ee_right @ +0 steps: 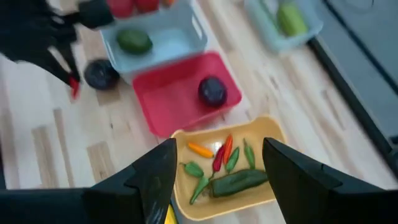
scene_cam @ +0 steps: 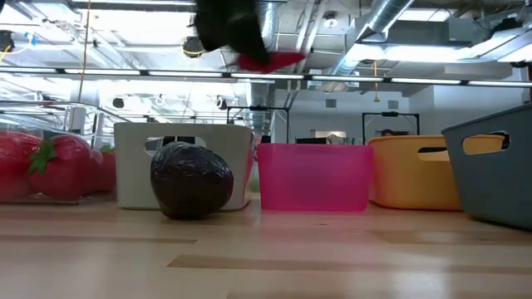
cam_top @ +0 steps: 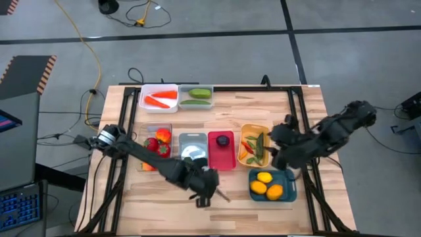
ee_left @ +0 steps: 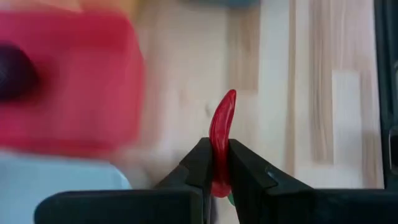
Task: Sort produce into baskets
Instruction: Put the red chili pepper into the yellow bin, then put the plum into the red bin
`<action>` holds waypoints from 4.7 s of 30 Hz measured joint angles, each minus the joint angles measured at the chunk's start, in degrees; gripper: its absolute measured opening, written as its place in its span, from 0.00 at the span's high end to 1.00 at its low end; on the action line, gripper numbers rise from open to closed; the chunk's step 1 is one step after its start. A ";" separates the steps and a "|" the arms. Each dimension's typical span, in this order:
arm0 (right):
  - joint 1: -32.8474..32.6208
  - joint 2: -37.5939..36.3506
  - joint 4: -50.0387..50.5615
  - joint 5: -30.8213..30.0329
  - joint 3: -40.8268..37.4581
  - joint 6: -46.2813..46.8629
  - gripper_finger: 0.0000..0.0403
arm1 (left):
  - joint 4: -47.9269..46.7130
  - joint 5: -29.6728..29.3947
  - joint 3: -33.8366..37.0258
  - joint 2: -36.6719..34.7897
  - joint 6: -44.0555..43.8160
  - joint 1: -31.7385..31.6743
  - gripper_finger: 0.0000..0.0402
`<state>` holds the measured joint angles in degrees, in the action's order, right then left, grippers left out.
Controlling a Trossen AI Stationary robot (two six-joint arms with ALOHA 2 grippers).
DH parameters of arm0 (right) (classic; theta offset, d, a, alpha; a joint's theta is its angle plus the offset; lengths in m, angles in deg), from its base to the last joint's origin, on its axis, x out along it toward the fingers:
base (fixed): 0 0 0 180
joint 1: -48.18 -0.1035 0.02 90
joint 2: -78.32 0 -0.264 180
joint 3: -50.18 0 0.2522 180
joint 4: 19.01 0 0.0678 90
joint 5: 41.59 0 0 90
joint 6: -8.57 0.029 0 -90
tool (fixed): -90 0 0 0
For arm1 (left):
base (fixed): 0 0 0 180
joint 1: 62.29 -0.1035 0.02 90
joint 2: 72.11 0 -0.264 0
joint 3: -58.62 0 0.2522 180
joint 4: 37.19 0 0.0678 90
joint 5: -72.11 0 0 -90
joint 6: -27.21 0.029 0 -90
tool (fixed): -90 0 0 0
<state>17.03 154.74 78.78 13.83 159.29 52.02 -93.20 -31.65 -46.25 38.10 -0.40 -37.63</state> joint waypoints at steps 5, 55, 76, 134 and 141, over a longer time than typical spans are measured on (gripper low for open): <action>-4.75 -4.13 -0.02 -7.18 0.00 0.02 0.34 | 5.01 -0.21 -4.22 -0.09 7.96 -4.40 0.93; -4.83 -28.23 -16.66 -18.54 -29.88 -1.60 0.52 | 6.11 14.16 -25.86 7.92 41.55 -21.18 0.52; 8.32 -66.03 -82.09 1.67 -82.76 -34.94 0.93 | -2.01 12.94 -27.26 1.36 40.74 -17.54 0.52; 27.24 -75.25 -86.25 16.70 -94.47 -50.58 0.91 | -22.72 3.52 -24.10 -0.81 2.93 -1.98 0.52; 27.23 -75.25 -86.25 16.63 -94.47 -50.54 0.91 | -21.49 3.56 -18.53 -0.33 -27.22 0.23 0.52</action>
<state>44.26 79.49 -7.46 30.46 64.82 1.48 -114.69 -28.09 -64.78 37.77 -27.63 -37.40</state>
